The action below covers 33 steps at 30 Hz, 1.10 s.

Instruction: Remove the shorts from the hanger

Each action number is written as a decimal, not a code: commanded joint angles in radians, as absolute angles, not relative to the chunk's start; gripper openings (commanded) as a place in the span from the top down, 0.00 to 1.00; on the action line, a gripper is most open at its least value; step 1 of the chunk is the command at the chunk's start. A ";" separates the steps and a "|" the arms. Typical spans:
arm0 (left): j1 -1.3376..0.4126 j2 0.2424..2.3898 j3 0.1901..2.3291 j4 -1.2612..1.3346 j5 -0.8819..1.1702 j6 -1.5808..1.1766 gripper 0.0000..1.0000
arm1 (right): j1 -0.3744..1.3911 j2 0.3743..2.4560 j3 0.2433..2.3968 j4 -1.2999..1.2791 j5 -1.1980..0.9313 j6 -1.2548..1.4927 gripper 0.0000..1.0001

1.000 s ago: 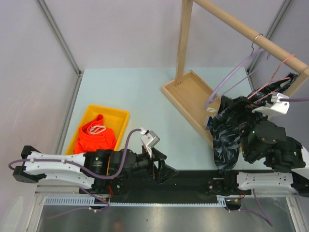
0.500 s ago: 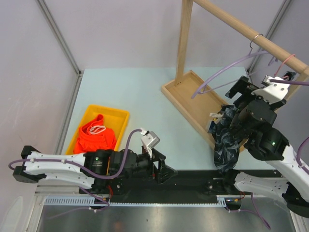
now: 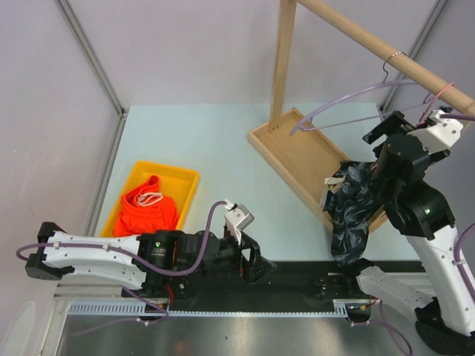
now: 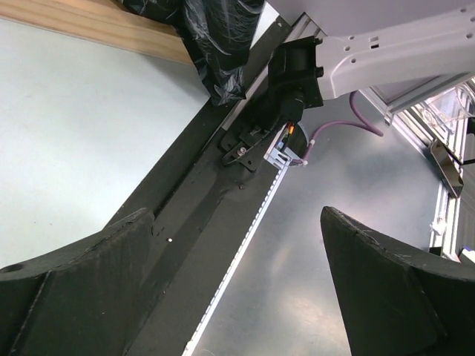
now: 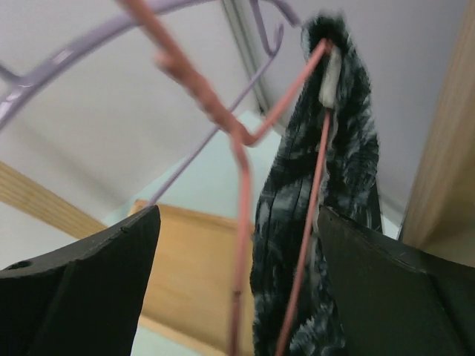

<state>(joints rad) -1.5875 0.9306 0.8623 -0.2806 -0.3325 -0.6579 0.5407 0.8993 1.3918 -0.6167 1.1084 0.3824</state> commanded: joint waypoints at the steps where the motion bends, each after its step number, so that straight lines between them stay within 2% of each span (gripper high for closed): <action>1: -1.592 0.917 0.900 -0.281 -0.319 -0.676 0.02 | 0.328 0.893 1.419 -0.779 0.712 0.598 0.08; 9: -1.592 0.899 0.879 -0.281 -0.336 -0.684 0.01 | 0.270 0.850 1.411 -0.722 0.554 0.589 0.19; 13: -1.592 0.911 0.881 -0.275 -0.328 -0.683 0.02 | 0.271 0.836 1.410 -0.721 0.512 0.618 0.36; 21: -1.594 0.902 0.884 -0.284 -0.328 -0.683 0.02 | 0.271 0.818 1.410 -0.692 0.462 0.669 0.54; 28: -1.592 0.876 0.877 -0.293 -0.337 -0.692 0.02 | 0.270 0.801 1.410 -0.643 0.388 0.706 0.78; 33: -1.592 0.871 0.877 -0.302 -0.341 -0.696 0.02 | 0.270 0.788 1.420 -0.598 0.350 0.713 0.89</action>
<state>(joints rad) -1.5875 0.8898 0.8623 -0.3031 -0.3336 -0.6815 0.2745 0.8066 1.3933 -0.7036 0.4046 0.7021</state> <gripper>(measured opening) 0.984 0.136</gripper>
